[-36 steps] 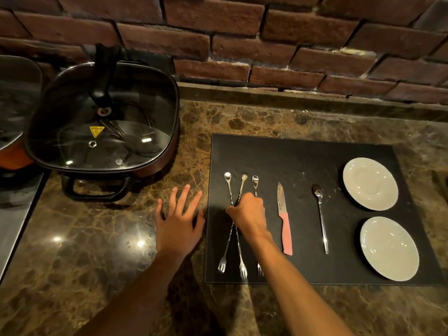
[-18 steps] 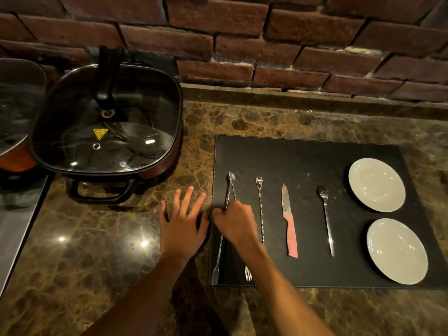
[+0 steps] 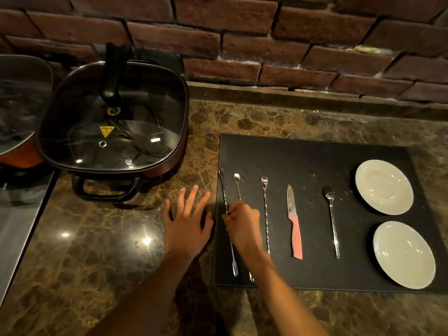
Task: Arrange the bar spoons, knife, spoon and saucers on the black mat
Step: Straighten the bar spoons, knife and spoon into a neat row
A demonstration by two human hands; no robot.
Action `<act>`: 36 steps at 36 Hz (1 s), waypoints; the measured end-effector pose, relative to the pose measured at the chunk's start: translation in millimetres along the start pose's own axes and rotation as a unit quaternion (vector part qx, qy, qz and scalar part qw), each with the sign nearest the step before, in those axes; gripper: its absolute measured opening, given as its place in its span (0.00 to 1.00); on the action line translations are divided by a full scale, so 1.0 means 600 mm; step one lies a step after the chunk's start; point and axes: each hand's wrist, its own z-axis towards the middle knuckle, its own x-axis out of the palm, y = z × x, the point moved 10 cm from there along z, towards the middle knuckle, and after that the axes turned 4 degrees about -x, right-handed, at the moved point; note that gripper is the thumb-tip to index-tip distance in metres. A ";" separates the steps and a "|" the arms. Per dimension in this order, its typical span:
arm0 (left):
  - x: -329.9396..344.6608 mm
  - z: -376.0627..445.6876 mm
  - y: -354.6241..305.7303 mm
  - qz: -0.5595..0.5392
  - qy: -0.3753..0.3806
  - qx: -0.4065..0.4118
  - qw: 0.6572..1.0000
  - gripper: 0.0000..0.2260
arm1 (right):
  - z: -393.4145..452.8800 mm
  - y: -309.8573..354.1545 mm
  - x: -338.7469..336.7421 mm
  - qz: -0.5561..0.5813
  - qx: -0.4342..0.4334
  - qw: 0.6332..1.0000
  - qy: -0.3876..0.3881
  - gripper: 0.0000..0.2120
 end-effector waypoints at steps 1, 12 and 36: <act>0.000 0.000 0.000 -0.001 0.001 -0.001 1.000 0.24 | 0.000 -0.003 -0.001 -0.004 0.005 1.000 -0.005 0.09; -0.006 -0.001 -0.002 -0.008 0.002 -0.003 1.000 0.24 | 0.012 0.019 0.000 -0.068 -0.032 0.997 -0.011 0.18; 0.000 0.001 0.001 0.004 -0.010 0.004 1.000 0.24 | -0.003 0.028 0.016 -0.159 -0.029 0.987 0.012 0.06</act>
